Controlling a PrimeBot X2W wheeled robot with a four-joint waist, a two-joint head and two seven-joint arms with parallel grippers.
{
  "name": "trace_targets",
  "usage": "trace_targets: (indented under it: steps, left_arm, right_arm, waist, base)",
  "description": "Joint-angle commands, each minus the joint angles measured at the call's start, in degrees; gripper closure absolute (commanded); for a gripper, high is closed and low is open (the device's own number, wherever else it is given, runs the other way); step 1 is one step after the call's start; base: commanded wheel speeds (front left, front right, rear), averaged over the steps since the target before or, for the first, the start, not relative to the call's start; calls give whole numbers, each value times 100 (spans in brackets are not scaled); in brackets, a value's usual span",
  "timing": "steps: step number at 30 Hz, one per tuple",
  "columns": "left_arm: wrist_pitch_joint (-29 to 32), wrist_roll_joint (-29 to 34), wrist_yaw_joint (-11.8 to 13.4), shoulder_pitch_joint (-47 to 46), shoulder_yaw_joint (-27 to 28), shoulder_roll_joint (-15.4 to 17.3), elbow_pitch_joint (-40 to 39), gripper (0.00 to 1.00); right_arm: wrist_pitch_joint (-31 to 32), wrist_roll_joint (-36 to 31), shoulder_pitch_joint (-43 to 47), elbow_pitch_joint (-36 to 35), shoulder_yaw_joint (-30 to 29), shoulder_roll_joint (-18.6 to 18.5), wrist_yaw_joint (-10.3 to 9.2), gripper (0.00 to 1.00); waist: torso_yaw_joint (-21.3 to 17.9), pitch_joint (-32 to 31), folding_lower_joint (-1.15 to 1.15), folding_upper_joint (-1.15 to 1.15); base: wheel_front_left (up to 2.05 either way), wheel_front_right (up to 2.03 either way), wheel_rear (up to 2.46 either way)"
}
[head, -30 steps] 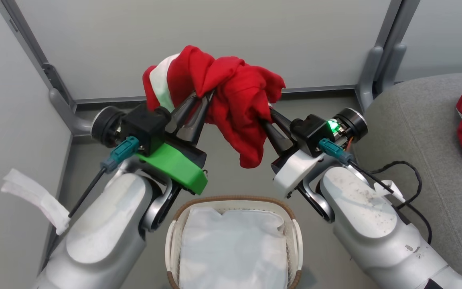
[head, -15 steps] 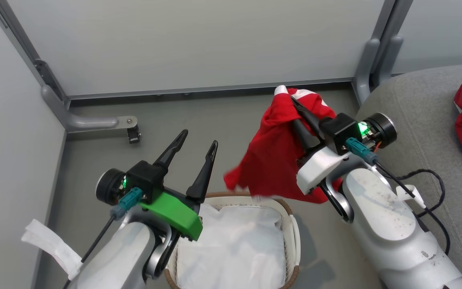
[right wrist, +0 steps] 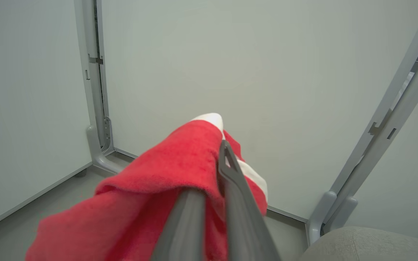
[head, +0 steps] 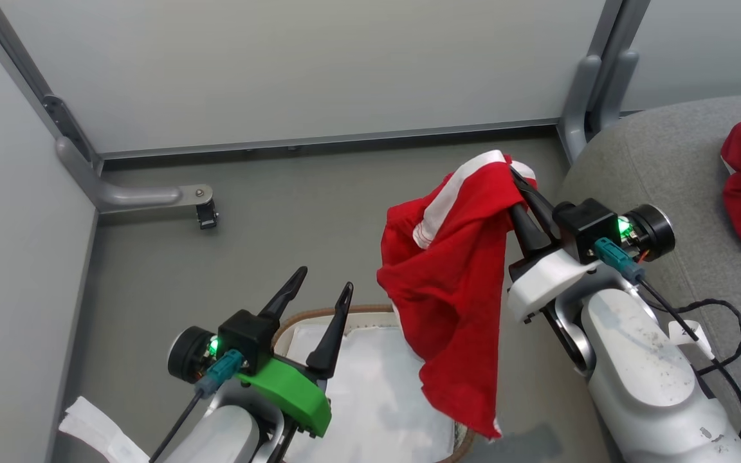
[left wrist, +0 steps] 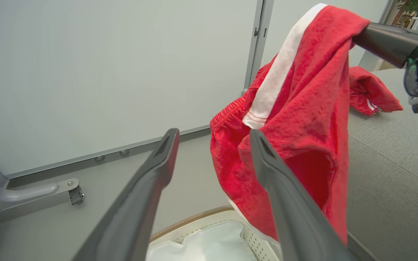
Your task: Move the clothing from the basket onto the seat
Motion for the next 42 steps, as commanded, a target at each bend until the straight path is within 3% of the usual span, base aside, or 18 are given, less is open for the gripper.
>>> trace_targets:
  steps: [1, 11, 17, 24, 32, 42]
  left_arm:
    - [-24, 58, -30, 122, 12, -22, 9, 0]
    - [-25, 257, -162, 247, -23, -202, -6, 0]
    - [-19, 397, -159, 259, 46, -183, -115, 0]
    - [-20, 547, -184, 146, 70, -207, -203, 0]
    - [-20, 658, -242, 32, 100, -274, -107, 0]
    - [-20, 761, -318, -46, 64, -298, 0, 0]
  right_arm:
    - [-9, -42, 112, -50, -37, -28, -6, 100]
    - [-10, -148, 375, -262, -329, -53, -6, 100]
    - [-10, -238, 318, -506, -509, -53, -7, 100]
    - [-10, -293, 288, -760, -658, -62, -6, 100]
    - [-10, -255, 341, -714, -847, -83, -6, 100]
    - [-10, -283, 314, -529, -1236, -141, -6, 100]
  waist:
    - [-4, -9, 0, 0]
    - [-119, -11, 0, 0]
    - [-634, 119, 0, 0]
    - [-1496, 363, 0, 0]
    - [-2321, 611, 0, 0]
    - [-2501, 798, 0, 0]
  base:
    - [0, 0, 0]
    - [0, 0, 0]
    - [0, 0, 0]
    - [0, 0, 0]
    - [0, 0, 0]
    - [0, 0, 0]
